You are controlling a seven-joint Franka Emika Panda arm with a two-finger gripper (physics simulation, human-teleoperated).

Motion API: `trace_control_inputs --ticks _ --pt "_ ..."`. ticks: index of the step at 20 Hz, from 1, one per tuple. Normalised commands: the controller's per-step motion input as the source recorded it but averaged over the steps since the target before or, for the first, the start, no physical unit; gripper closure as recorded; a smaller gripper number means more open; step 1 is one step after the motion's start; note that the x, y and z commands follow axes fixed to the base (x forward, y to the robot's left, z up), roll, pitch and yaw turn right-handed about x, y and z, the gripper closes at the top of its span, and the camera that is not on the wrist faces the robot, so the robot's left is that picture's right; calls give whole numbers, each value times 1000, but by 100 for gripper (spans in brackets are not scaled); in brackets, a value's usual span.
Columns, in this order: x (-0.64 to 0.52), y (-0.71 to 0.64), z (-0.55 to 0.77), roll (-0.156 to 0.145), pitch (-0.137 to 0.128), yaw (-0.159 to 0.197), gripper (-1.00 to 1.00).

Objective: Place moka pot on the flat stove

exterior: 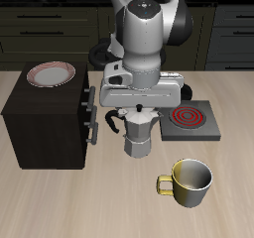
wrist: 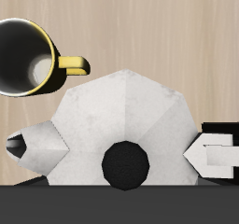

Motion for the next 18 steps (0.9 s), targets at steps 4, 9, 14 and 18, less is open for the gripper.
trace_control_inputs --ticks 4,9,14,18 --pt "-324 253 81 -36 -48 10 100" --pt "-264 123 36 -20 -42 2 100" --pt "-374 221 13 8 -43 18 100" --pt "-518 242 -55 55 -45 6 100"
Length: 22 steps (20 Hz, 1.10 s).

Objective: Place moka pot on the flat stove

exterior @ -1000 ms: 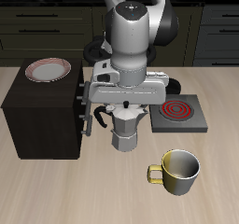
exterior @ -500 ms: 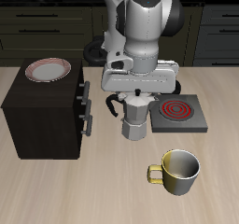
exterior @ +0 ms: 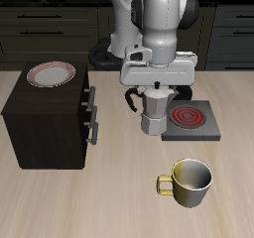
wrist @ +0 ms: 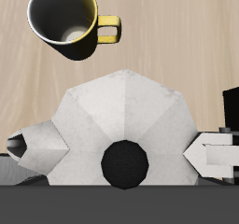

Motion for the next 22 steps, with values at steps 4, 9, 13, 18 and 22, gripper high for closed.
trace_control_inputs --ticks 4,9,13,18,22 --pt "-374 149 35 7 -54 15 100" --pt "-377 203 -38 -41 -95 46 100" --pt "-258 120 -49 -28 -59 3 100" --pt "-273 185 -143 10 18 2 100" --pt "-268 257 -108 31 14 -38 100"
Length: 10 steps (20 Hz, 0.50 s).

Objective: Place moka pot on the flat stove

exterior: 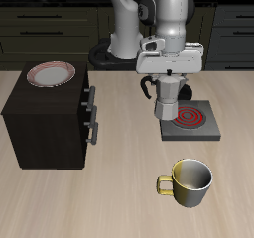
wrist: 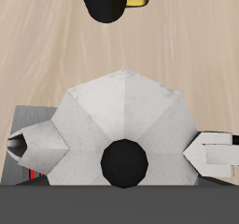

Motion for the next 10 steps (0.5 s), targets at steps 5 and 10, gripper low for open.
trace_control_inputs --ticks 5,10 --pt "-172 244 -201 23 16 -34 100" --pt "-195 291 -177 30 20 -31 100"
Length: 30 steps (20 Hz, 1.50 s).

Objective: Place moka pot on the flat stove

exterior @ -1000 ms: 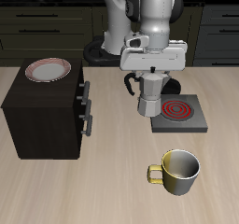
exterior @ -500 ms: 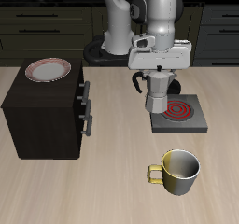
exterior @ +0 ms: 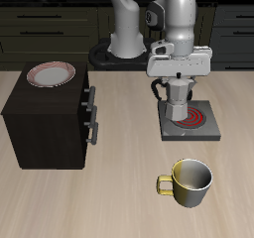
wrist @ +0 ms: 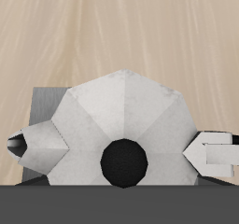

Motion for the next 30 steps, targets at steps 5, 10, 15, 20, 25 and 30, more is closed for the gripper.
trace_control_inputs --ticks 5,10,15,20,25,30 --pt "-218 366 -144 40 10 4 100" --pt "-204 181 -35 38 -23 16 100" --pt "-89 -75 -36 -4 3 -19 100" --pt "8 -49 -100 -10 4 -5 100" --pt "24 80 -274 13 50 7 100" --pt "2 -12 -147 4 17 1 100"
